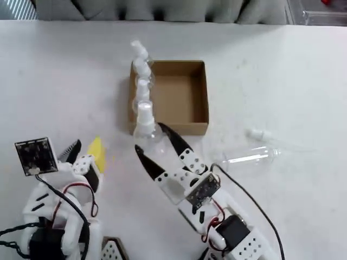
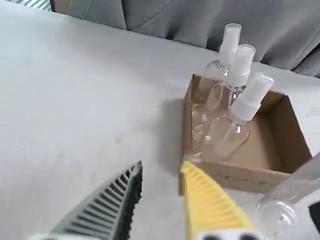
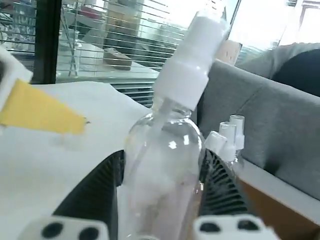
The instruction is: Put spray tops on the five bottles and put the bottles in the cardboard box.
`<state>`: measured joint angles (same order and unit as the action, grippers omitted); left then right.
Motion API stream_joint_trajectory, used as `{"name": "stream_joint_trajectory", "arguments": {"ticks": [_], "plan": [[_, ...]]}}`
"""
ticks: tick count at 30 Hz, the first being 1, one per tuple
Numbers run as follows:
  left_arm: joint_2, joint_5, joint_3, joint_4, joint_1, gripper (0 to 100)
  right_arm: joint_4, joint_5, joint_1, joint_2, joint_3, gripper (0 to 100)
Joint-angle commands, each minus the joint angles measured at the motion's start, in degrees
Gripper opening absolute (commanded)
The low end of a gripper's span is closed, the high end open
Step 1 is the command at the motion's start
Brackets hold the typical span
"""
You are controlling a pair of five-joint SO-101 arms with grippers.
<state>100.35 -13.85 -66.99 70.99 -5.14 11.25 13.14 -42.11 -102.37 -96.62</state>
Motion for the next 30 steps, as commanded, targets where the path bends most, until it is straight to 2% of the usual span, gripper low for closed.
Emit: {"name": "stream_joint_trajectory", "arguments": {"ticks": [1,3,5,10,18,22,26,30], "plan": [[0.0,1.8,0.1,-1.6,2.8,5,-2.3,0.2,4.3,-0.8,-0.3,1.5],[0.0,1.9,0.1,-1.6,4.9,1,-4.1,0.1,6.4,-0.8,-0.3,1.5],[0.0,1.8,0.1,-1.6,8.0,2,-5.1,0.0,8.0,-0.8,-0.3,1.5],[0.0,1.8,0.1,-0.6,18.7,2,-7.9,-7.2,11.8,-0.8,-0.3,1.5],[0.1,2.1,0.3,0.2,40.2,2,-11.0,-8.4,16.0,-0.8,-0.3,1.5],[4.1,1.8,-1.8,-3.2,50.9,2,-10.9,-11.8,16.0,-0.8,-0.3,1.5],[5.0,2.2,-7.2,-6.4,53.2,2,-10.6,-14.1,15.7,-0.8,-0.3,1.5],[4.9,2.2,-13.5,-14.4,52.9,2,-10.5,-17.3,15.7,-0.8,-0.3,1.5]]}}
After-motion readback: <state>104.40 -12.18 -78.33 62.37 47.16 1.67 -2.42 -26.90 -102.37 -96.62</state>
